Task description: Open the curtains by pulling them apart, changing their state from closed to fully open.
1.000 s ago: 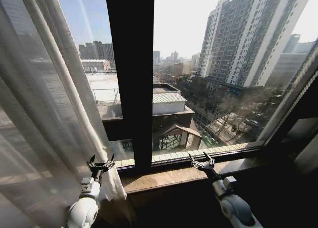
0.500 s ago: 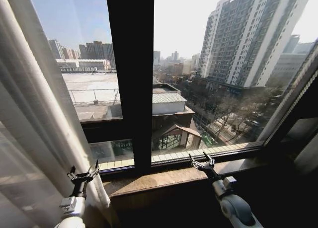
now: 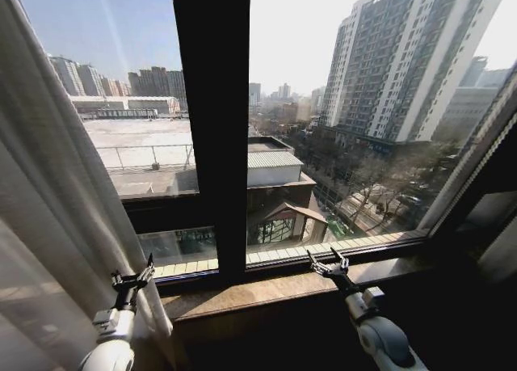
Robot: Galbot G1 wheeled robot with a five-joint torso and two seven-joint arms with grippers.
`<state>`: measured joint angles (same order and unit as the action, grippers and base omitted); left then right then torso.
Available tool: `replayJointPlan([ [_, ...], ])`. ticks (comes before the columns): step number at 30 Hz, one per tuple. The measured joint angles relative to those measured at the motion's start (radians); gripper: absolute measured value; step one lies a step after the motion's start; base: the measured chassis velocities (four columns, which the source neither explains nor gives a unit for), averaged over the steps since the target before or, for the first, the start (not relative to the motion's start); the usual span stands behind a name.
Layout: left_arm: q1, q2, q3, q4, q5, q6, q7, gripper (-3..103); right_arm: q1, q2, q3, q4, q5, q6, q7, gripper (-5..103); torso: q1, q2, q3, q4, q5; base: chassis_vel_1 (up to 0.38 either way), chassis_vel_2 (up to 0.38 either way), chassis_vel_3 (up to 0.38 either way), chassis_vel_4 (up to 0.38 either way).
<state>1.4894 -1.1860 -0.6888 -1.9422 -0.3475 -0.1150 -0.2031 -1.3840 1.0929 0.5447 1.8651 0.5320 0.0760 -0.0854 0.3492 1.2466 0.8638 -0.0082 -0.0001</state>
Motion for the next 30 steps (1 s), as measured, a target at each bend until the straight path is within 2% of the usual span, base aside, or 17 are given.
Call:
replayJointPlan([
  [1, -0.009, 0.003, 0.002, 0.007, -0.007, -0.001, 0.001, 62, 0.0, 0.0, 0.0, 0.0, 0.0, 0.0, 0.0, 100, 0.0, 0.0, 0.0, 0.0, 0.0001, 0.0, 0.0, 0.0, 0.0],
  [2, -0.009, 0.003, 0.002, 0.007, -0.007, -0.001, 0.001, 62, 0.0, 0.0, 0.0, 0.0, 0.0, 0.0, 0.0, 100, 0.0, 0.0, 0.0, 0.0, 0.0001, 0.0, 0.0, 0.0, 0.0],
  [4, -0.013, 0.004, 0.003, 0.012, -0.013, -0.004, 0.005, 51, 0.0, 0.0, 0.0, 0.0, 0.0, 0.0, 0.0, 100, 0.0, 0.0, 0.0, 0.0, 0.0, 0.0, 0.0, 0.0, 0.0],
  [5, -0.014, 0.004, 0.003, 0.013, -0.015, -0.005, 0.007, 51, 0.0, 0.0, 0.0, 0.0, 0.0, 0.0, 0.0, 100, 0.0, 0.0, 0.0, 0.0, 0.0, 0.0, 0.0, 0.0, 0.0],
  [6, -0.015, 0.005, 0.003, 0.015, -0.023, -0.01, 0.011, 40, 0.0, 0.0, 0.0, 0.0, 0.0, 0.0, 0.0, 100, 0.0, 0.0, 0.0, 0.0001, 0.0001, 0.0, 0.0, 0.0, 0.0],
  [7, -0.015, 0.005, 0.003, 0.016, -0.026, -0.013, 0.015, 35, 0.0, 0.0, 0.0, 0.0, 0.0, 0.0, 0.0, 100, 0.0, 0.0, 0.0, 0.0, 0.0001, 0.0, 0.0, 0.0, 0.0],
  [9, -0.015, 0.005, 0.003, 0.018, -0.026, -0.016, 0.017, 35, 0.0, 0.0, 0.0, 0.0, 0.0, 0.0, 0.0, 100, 0.0, 0.0, 0.0, 0.0, 0.0001, 0.0, 0.0, 0.0, 0.0],
  [11, -0.014, 0.005, 0.002, 0.019, -0.027, -0.018, 0.019, 24, 0.0, 0.0, 0.0, 0.0, 0.0, 0.0, 0.0, 100, 0.0, 0.0, 0.0, 0.0, 0.0001, 0.0, 0.0, 0.0, 0.0],
  [12, -0.014, 0.005, 0.002, 0.019, -0.027, -0.018, 0.019, 24, 0.0, 0.0, 0.0, 0.0, 0.0, 0.0, 0.0, 100, 0.0, 0.0, 0.0, 0.0, 0.0001, 0.0, 0.0, 0.0, 0.0],
  [15, -0.013, 0.002, 0.002, 0.026, -0.027, -0.021, 0.019, 7, 0.0, 0.0, 0.0, 0.0, 0.0, 0.0, 0.0, 100, 0.0, 0.0, 0.0, 0.0001, 0.0001, 0.0, 0.0, 0.0, 0.0],
  [17, -0.013, 0.002, 0.002, 0.027, -0.026, -0.021, 0.018, 7, 0.0, 0.0, 0.0, 0.0, 0.0, 0.0, 0.0, 100, 0.0, 0.0, 0.0, 0.0001, 0.0001, 0.0, 0.0, 0.0, 0.0],
  [18, -0.014, 0.001, 0.002, 0.027, -0.026, -0.021, 0.018, 3, 0.0, 0.0, 0.0, 0.0, 0.0, 0.0, 0.0, 100, 0.0, 0.0, 0.0, 0.0001, 0.0001, 0.0, 0.0, 0.0, 0.0],
  [20, -0.014, 0.0, 0.002, 0.031, -0.025, -0.021, 0.018, 0, 0.0, 0.0, 0.0, 0.0, 0.0, 0.0, 0.0, 100, 0.0, 0.0, 0.0, 0.0, 0.0001, 0.0, 0.0, 0.0, 0.0],
  [30, -0.018, -0.005, 0.003, 0.05, -0.007, -0.033, 0.018, 0, 0.0, 0.0, 0.0, 0.0, 0.0, 0.0, 0.0, 100, 0.0, 0.0, 0.0, 0.0, 0.0001, 0.0, 0.0, 0.0, 0.0],
])
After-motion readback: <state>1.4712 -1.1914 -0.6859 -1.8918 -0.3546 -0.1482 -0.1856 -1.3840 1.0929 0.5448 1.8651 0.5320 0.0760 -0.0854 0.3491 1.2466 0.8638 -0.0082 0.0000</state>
